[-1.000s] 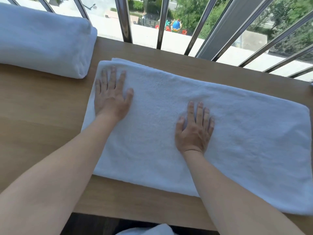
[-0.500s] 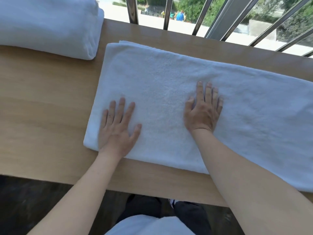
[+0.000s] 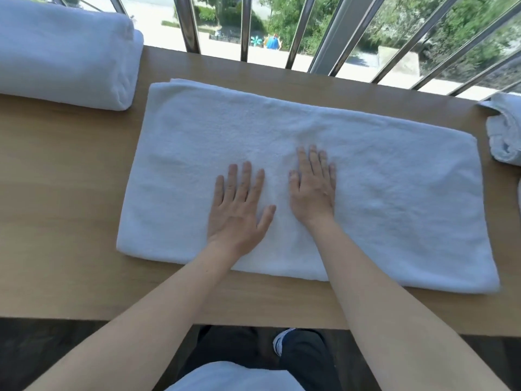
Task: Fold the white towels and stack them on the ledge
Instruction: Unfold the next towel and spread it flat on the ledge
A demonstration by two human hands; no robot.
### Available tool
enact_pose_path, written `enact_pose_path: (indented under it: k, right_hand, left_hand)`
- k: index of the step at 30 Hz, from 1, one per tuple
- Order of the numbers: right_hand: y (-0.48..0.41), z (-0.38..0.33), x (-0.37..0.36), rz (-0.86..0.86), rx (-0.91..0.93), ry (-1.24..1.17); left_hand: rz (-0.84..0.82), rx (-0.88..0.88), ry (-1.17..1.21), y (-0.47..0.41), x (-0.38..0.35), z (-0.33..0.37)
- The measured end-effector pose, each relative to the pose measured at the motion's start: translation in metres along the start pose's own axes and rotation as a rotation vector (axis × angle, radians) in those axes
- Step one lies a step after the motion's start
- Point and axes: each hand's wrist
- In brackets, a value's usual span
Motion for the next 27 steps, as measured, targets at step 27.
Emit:
enact_pose_path:
  k: [27]
  right_hand:
    - [-0.059,0.209,0.081,0.068,-0.236,0.111]
  left_hand:
    - [0.012,-0.24,-0.047,-0.167,-0.033,0.184]
Point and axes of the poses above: each hand's wrist, its own y-axis away from the middle knuckle, its own x-axis out of the back of the hand, z = x × y, and after that the axes turned 3 degrees about -x, right-handed
